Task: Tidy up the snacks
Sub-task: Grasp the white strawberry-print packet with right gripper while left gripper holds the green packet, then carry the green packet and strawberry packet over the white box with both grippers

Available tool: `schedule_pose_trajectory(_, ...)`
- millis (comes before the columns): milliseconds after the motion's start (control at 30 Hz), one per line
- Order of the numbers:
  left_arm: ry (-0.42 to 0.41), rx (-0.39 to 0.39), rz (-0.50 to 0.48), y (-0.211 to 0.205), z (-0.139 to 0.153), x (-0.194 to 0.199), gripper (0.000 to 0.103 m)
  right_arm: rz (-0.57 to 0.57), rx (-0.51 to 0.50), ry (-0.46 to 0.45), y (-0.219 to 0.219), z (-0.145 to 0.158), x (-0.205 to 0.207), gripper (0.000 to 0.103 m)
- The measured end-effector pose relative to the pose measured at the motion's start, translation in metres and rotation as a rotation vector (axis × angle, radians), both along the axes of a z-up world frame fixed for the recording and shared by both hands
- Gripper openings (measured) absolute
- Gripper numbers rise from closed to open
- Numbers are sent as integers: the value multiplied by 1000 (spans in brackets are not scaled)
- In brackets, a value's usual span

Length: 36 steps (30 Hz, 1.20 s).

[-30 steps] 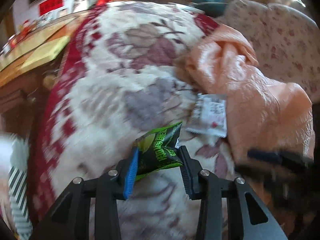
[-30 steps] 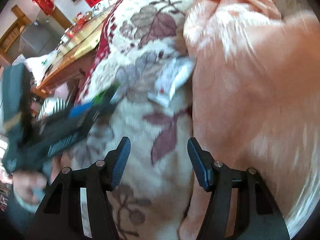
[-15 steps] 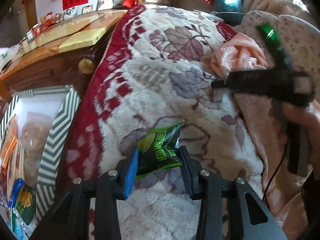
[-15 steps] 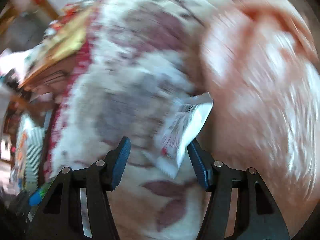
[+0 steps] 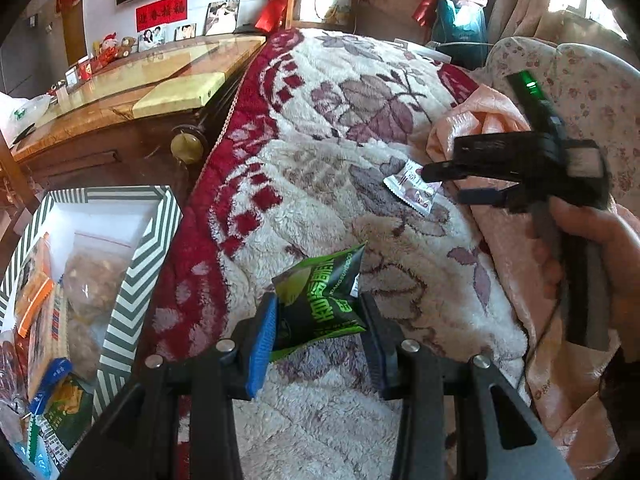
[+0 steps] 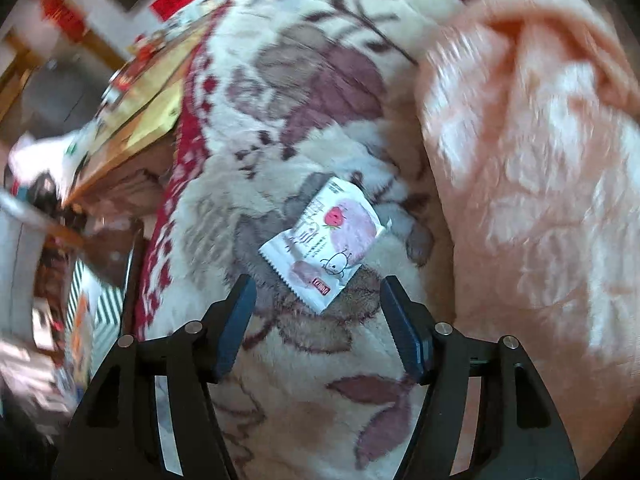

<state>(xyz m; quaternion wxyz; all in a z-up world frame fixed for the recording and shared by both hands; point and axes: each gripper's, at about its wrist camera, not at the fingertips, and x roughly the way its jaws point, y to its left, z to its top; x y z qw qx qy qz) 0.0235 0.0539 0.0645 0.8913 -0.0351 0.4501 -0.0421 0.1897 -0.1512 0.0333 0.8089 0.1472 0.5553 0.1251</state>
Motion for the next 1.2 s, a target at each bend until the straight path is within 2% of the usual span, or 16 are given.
schedule_pose_trajectory(100,-9,-1,2,3,0,-1,43,-88,61,39,0,-12,14,66)
schedule_pose_trajectory(200,-14,-1,5,7,-1,-2,43,-135,32,58,11,-20,32,67)
schedule_pose_trajectory(400,8,-12,22,15,-9,-1,43,-55,-55,42,35,-30,50,66)
schedule_pose_trajectory(467,13,-13,27,16,-10,-2,43,-32,-81,31,33,-30,50,53)
schedule_pose_trajectory(500,13,-10,29,16,-9,-2,43,-11,-95,24,32,-30,47,52)
schedule_pose_trajectory(633,5,1,28,13,-5,-7,43,75,-117,5,25,-24,22,52)
schedule_pose_trajectory(800,5,25,32,9,0,-21,43,152,-75,-37,21,-3,-27,52)
schedule_pose_trajectory(1000,6,55,69,16,6,-42,43,261,-86,-91,42,17,-90,52)
schedule_pose_trajectory(1200,-2,81,121,31,13,-64,43,317,-75,-93,68,18,-131,52)
